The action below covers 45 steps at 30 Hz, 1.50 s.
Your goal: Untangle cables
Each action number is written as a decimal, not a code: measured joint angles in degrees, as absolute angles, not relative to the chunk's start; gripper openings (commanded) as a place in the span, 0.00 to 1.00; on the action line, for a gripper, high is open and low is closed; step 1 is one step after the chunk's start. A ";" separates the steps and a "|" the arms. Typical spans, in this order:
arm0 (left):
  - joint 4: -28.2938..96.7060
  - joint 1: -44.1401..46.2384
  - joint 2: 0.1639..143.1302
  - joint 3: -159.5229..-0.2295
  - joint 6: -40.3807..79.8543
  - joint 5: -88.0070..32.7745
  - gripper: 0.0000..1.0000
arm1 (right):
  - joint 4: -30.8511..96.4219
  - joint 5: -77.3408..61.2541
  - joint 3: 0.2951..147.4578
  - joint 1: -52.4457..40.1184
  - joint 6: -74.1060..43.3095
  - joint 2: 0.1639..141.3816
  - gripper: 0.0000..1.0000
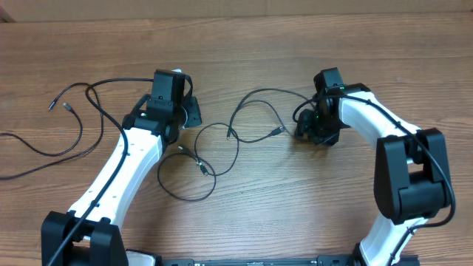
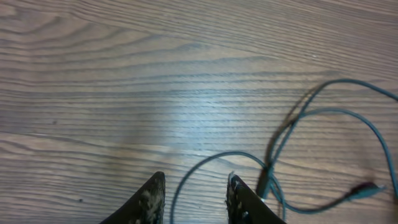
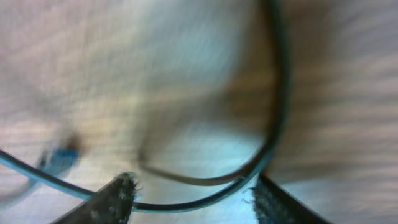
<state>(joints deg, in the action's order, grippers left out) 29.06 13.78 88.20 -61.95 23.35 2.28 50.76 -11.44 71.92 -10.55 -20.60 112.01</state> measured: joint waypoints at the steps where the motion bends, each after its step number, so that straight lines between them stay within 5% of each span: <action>1: 28.99 13.78 88.20 -61.95 23.33 2.79 0.32 | 52.73 -13.50 72.64 -10.61 -20.43 112.49 0.55; 6: 27.81 13.78 88.29 -61.95 23.31 5.93 0.37 | 57.47 -18.09 75.37 -12.45 -20.23 114.65 0.56; 12: 25.67 13.78 90.72 -61.95 23.29 10.22 0.44 | 58.17 -19.29 77.01 -18.37 -20.23 114.83 0.70; 22: 23.99 13.76 93.30 -61.95 22.68 11.16 0.52 | 71.07 -13.74 86.67 -20.12 -22.87 114.98 0.60; 27: 23.97 13.76 93.30 -61.95 22.44 11.25 0.53 | 71.05 -10.52 92.20 -20.12 -23.18 114.98 0.80; 33: 23.94 13.76 93.30 -61.95 22.41 11.35 0.56 | 63.48 -8.97 92.47 -20.12 -23.05 114.98 0.83; 36: 23.92 13.76 93.30 -61.95 22.31 11.42 0.57 | 59.37 -9.58 92.47 -20.12 -23.05 114.98 0.75; 39: 23.81 13.76 93.30 -61.95 22.28 11.44 0.57 | 55.16 -11.66 92.47 -20.29 -23.53 114.98 0.58; 40: 23.73 13.76 93.30 -61.95 22.28 11.44 0.57 | 53.78 -12.14 92.47 -20.43 -23.73 114.98 0.45; 42: 23.53 13.76 93.30 -61.95 22.28 11.46 0.57 | 51.48 -12.93 92.47 -20.99 -25.12 114.98 0.04; 45: 23.51 13.76 93.30 -61.95 22.28 11.51 0.58 | 49.32 -13.56 92.47 -23.07 -26.92 114.98 0.04</action>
<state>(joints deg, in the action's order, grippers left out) 23.51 13.76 93.30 -61.95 22.28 11.51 49.32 -13.56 92.47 -23.07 -26.92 114.98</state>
